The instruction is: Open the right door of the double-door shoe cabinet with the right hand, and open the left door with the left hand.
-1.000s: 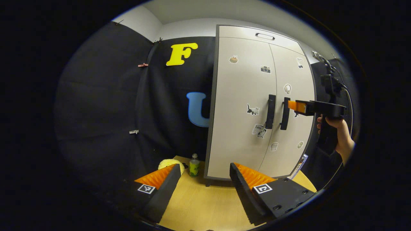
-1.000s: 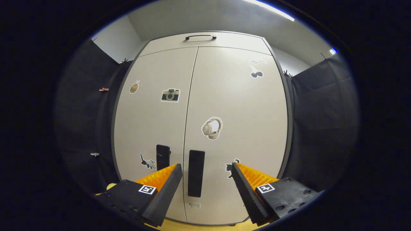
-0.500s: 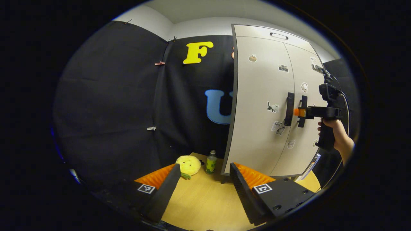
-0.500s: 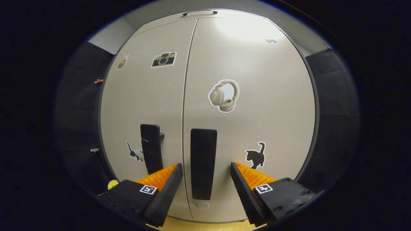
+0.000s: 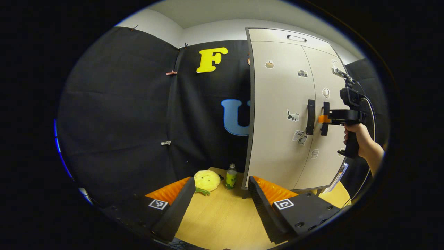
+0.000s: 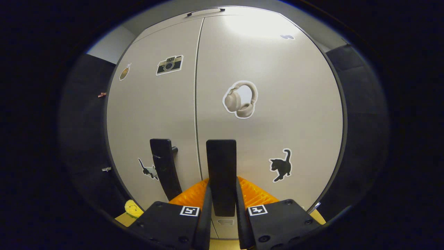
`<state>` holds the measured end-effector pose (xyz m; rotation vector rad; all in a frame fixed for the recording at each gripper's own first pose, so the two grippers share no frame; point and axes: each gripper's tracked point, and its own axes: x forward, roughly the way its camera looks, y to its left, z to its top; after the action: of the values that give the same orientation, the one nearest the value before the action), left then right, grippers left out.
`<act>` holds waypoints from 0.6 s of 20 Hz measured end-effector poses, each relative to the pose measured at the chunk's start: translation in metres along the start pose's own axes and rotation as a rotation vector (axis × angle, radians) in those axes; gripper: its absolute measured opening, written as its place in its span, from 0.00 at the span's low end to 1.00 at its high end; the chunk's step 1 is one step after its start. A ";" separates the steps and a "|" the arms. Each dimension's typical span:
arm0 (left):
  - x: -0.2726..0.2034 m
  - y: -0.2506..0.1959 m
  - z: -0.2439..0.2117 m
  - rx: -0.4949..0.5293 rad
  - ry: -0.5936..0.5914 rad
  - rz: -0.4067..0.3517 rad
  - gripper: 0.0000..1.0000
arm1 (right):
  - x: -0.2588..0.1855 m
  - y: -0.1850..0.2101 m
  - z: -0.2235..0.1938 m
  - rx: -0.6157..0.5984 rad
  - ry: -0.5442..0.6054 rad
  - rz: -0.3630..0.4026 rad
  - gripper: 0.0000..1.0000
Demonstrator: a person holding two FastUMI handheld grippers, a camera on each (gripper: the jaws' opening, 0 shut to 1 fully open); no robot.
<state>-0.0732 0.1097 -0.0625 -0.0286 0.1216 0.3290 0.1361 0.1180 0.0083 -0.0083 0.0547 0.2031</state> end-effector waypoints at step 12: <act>-0.023 -0.002 -0.007 0.018 0.006 -0.063 0.95 | -0.021 -0.001 -0.001 0.042 0.056 0.047 0.17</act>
<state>-0.0945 0.1000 -0.0662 -0.0159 0.1292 0.2651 0.1160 0.1125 0.0081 0.0290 0.1153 0.2485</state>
